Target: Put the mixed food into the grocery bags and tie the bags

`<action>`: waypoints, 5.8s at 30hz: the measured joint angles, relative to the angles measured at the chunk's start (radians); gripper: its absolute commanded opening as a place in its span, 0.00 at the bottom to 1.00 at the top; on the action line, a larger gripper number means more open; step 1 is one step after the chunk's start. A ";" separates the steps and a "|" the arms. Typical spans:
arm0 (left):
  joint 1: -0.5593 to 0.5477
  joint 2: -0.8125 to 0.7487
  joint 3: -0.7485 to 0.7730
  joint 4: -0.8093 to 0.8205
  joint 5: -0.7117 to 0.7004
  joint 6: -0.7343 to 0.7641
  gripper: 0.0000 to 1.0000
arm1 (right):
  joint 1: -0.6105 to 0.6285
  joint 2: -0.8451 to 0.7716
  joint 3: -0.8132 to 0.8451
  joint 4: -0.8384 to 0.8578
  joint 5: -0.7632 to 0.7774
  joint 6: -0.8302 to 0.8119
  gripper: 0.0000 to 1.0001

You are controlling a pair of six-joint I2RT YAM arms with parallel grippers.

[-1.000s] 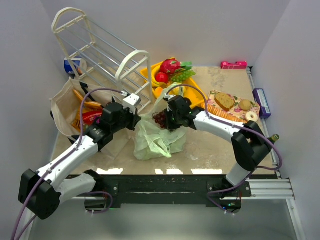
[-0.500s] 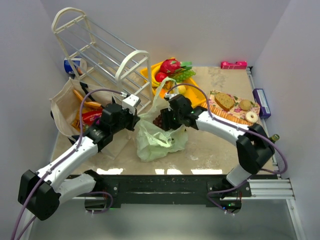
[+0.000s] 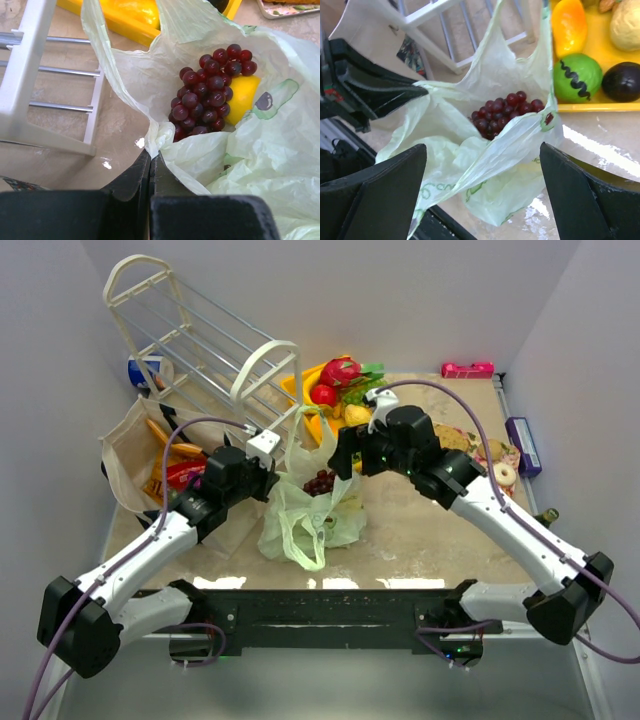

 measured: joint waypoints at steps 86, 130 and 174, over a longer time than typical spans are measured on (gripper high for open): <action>-0.007 0.017 -0.001 -0.016 -0.048 0.041 0.00 | 0.140 0.506 0.068 0.158 -0.338 -0.077 0.29; -0.009 0.016 -0.002 -0.010 -0.048 0.041 0.00 | -0.184 0.472 0.211 0.116 0.017 -0.058 0.99; -0.009 0.029 -0.002 -0.010 -0.047 0.041 0.00 | -0.296 0.719 0.173 0.242 -0.164 0.008 0.93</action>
